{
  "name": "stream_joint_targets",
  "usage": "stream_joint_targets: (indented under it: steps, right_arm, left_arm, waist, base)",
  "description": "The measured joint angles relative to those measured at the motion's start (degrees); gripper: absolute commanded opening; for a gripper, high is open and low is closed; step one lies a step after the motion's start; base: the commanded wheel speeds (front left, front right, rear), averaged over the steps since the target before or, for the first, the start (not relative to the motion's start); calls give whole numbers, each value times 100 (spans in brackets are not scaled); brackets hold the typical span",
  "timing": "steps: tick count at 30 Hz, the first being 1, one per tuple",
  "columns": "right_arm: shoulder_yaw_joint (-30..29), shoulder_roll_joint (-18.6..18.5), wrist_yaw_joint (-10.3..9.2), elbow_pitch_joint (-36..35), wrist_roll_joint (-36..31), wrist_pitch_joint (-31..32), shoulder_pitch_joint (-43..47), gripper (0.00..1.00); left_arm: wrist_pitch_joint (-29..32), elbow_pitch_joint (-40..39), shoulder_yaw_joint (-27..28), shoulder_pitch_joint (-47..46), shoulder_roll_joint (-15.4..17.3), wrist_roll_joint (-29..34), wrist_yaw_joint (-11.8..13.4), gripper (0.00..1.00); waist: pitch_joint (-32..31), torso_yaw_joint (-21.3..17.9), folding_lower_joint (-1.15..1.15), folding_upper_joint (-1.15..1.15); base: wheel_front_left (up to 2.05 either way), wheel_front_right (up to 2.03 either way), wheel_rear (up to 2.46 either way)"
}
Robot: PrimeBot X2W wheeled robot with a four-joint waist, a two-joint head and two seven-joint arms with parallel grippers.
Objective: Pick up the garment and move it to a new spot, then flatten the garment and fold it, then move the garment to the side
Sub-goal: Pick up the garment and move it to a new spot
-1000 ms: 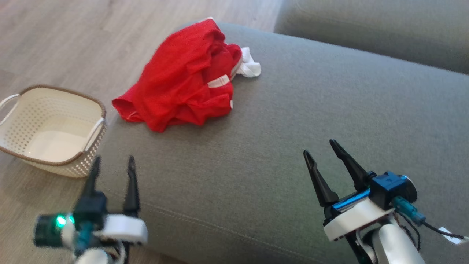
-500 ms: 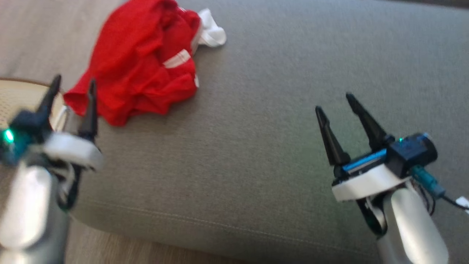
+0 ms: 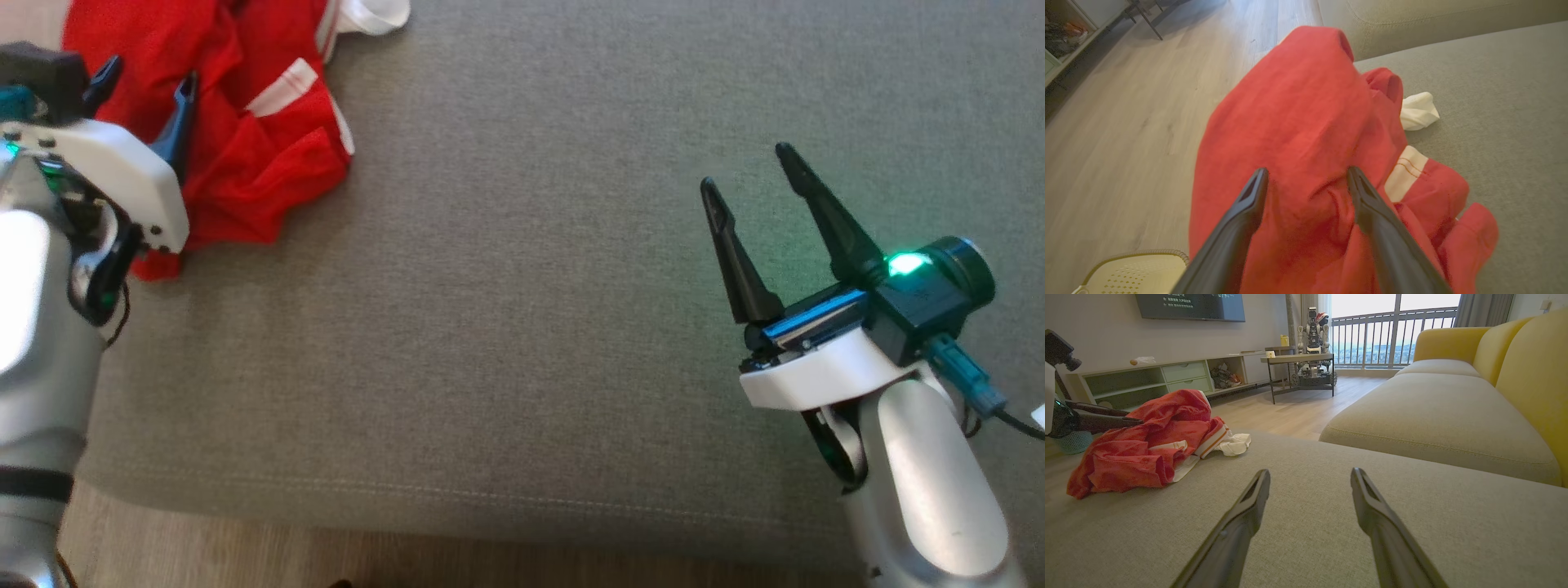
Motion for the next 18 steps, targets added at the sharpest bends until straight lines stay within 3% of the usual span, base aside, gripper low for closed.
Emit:
stream_joint_targets:
  steps: [6, 7, 9, 18]
  right_arm:
    - [-4, -9, 0, -62, 0, 0, -41, 100]
    - [-3, -9, 0, -60, 0, 0, -41, 100]
    - [0, -9, 0, -58, 0, 0, -43, 100]
    - [-10, -10, 0, 91, 18, -2, -45, 100]
  left_arm:
    - [278, 636, -477, -419, 194, -634, -3, 100]
    - [320, 731, -528, -462, 207, -720, -3, 96]
    - [324, 869, -726, -528, 261, -808, -3, 0]
    - [-334, 1408, -861, -735, 336, -1074, 2, 0]
  waist:
    - [197, -164, -1, 0]
    - [212, -184, -1, 0]
    - [227, -220, -1, 0]
    - [18, -213, -2, 0]
  base:
    - [0, 0, 0]
    - [0, 0, 0]
    - [0, 0, 0]
    - [0, 0, 0]
